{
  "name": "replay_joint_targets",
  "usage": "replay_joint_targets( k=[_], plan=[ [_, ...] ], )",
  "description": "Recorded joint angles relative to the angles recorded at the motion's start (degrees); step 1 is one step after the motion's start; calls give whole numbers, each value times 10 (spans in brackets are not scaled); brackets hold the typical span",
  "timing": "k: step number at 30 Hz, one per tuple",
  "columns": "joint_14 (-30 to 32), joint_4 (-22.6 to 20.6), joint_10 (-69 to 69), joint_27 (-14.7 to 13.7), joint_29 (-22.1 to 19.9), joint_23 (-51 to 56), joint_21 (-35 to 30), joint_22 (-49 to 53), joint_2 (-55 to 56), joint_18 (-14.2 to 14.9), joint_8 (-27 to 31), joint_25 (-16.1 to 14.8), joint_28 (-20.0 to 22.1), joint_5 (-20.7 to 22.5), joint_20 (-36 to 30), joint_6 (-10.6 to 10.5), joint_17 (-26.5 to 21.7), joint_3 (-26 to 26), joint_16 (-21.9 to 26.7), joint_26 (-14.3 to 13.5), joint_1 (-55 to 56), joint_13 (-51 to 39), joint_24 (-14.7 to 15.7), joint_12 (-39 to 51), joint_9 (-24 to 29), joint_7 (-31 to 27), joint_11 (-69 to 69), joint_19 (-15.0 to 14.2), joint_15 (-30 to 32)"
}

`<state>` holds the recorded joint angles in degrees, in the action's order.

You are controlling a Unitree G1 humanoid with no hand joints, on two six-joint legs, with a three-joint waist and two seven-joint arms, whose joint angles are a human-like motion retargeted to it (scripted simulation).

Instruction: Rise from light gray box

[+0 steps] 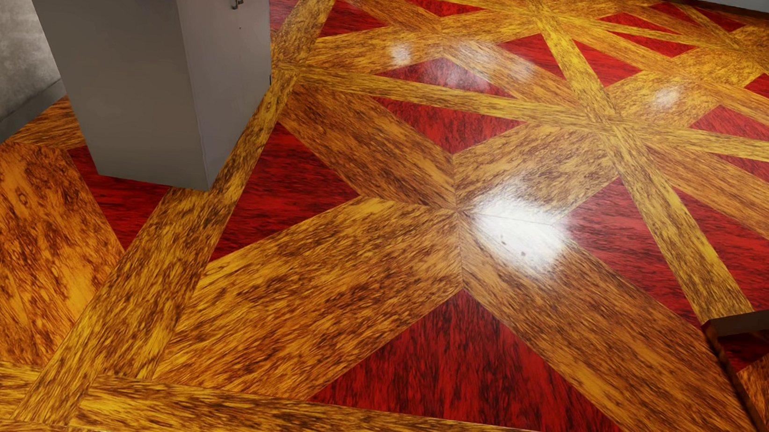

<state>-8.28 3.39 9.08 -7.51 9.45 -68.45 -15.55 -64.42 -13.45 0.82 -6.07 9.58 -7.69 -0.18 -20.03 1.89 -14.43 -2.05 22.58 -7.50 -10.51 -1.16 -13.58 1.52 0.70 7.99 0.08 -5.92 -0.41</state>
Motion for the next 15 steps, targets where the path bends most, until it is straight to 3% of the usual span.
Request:
replay_joint_targets(
  k=[2,6,15],
  plan=[
    [0,2,0,-3,12,14,1,6,1,1,6,3,-2,0,0,1,10,0,-3,1,2,9,2,-5,-7,-7,0,2,-1],
    [-13,1,-6,4,-2,8,-2,6,13,3,15,-7,4,-4,-2,2,13,0,-24,8,2,3,8,-3,-9,-29,8,9,2],
    [1,-4,-4,4,-15,-5,-8,15,3,-7,8,-17,-6,1,-11,0,-5,0,-32,1,-2,-12,-1,-4,-1,-6,0,10,1]
  ],
)
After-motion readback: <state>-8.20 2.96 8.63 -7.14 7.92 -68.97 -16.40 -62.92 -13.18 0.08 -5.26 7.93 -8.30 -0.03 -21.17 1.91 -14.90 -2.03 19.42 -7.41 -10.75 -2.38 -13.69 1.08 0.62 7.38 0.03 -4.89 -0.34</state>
